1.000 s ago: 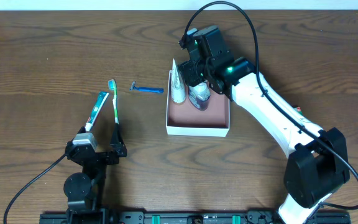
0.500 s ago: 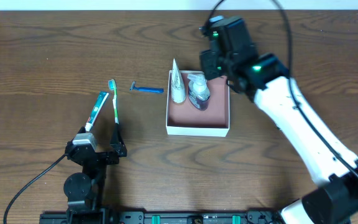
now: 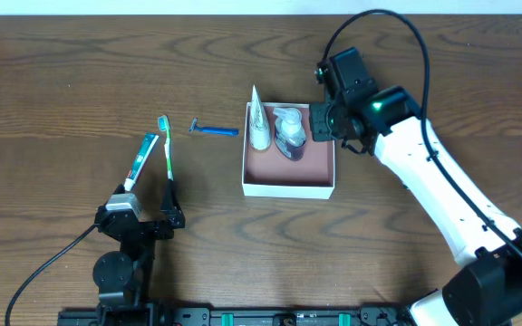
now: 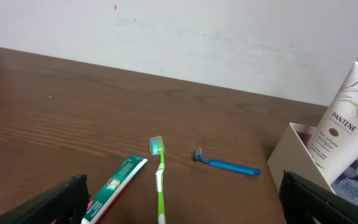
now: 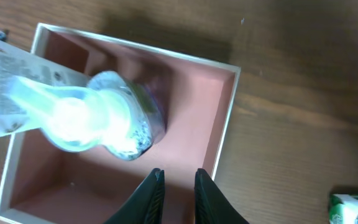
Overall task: Pack container
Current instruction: 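Lower the pump bottle into the box and adjust its position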
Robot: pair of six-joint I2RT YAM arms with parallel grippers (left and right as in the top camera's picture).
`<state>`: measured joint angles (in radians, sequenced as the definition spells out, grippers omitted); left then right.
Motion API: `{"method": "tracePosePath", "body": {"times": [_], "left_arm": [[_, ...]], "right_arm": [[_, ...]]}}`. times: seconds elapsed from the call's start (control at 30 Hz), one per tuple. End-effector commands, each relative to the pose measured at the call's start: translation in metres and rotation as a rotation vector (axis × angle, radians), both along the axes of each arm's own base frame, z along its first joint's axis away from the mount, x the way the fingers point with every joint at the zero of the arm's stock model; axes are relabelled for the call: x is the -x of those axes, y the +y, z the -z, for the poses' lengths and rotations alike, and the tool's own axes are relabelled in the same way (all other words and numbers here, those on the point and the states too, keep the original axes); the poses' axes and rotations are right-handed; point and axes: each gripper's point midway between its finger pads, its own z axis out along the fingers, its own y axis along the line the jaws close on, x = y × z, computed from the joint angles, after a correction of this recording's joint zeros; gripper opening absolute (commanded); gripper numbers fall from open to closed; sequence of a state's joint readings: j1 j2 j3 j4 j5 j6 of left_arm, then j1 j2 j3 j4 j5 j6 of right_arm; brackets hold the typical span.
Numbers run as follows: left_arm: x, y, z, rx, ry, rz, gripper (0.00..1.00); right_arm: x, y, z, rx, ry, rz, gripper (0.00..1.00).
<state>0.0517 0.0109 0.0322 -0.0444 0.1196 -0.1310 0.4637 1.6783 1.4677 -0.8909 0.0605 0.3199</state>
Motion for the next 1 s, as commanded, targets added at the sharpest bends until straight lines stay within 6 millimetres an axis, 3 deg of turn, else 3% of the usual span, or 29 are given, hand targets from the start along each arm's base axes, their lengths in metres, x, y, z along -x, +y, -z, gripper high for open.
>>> {"method": "tracePosePath", "body": {"times": [0.0, 0.23, 0.43, 0.7, 0.97], "left_arm": [[0.0, 0.002, 0.017, 0.0, 0.04, -0.006, 0.98], [0.0, 0.002, 0.017, 0.0, 0.04, -0.006, 0.98], [0.0, 0.002, 0.017, 0.0, 0.04, -0.006, 0.98], [0.0, 0.002, 0.016, 0.0, 0.039, -0.006, 0.98], [0.0, 0.002, 0.017, 0.0, 0.04, -0.006, 0.98]], "right_arm": [[-0.001, -0.002, 0.014, -0.005, 0.004, 0.034, 0.19], [0.001, 0.004, 0.048, -0.045, 0.006, 0.031, 0.19], [-0.003, 0.007, 0.065, -0.068, -0.032, 0.027, 0.19], [0.002, 0.011, 0.074, -0.088, -0.023, 0.015, 0.19], [0.002, 0.034, 0.071, -0.12, -0.06, -0.018, 0.18]]}}
